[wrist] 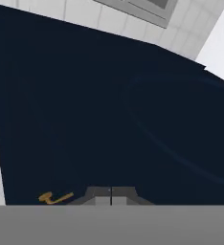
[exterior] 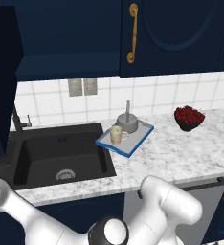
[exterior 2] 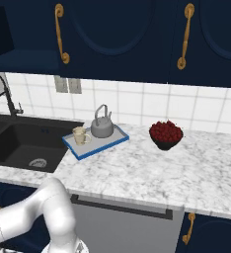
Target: Pick the kettle from the counter and place it on the tray. Then pick the mug from the cabinet and place it on the tray. Then close the cabinet doors.
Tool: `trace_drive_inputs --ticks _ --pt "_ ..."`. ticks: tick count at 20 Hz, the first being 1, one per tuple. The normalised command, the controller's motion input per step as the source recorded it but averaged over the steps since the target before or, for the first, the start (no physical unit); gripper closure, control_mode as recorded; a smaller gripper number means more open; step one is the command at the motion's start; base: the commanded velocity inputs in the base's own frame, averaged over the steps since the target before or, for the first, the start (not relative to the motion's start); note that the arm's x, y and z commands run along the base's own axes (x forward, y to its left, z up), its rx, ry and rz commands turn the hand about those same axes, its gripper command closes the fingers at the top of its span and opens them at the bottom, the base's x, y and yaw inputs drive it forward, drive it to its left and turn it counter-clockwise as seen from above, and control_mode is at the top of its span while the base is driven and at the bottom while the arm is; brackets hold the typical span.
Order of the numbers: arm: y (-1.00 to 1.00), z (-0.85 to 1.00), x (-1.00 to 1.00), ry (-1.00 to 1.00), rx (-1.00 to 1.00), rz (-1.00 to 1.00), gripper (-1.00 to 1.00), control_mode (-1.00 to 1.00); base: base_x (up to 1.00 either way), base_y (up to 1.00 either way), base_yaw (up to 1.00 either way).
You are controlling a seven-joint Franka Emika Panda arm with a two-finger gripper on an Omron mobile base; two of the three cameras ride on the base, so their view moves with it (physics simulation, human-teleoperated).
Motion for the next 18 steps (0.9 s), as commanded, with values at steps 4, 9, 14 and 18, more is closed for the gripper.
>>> trace_drive_inputs --ticks 4,9,14,18 --pt "-1.0 0.21 0.16 0.0 0.0 0.0 1.0 -1.0 0.0 0.0 0.0" --pt "-0.91 0.59 0.14 0.0 0.04 0.0 1.0 -1.0 0.0 0.0 0.0" --pt "-0.98 0.41 0.47 0.01 0.03 0.02 1.0 -1.0 0.0 0.0 0.0" --pt "-0.77 0.56 0.5 0.06 0.02 0.05 1.0 -1.0 0.0 0.0 0.0"
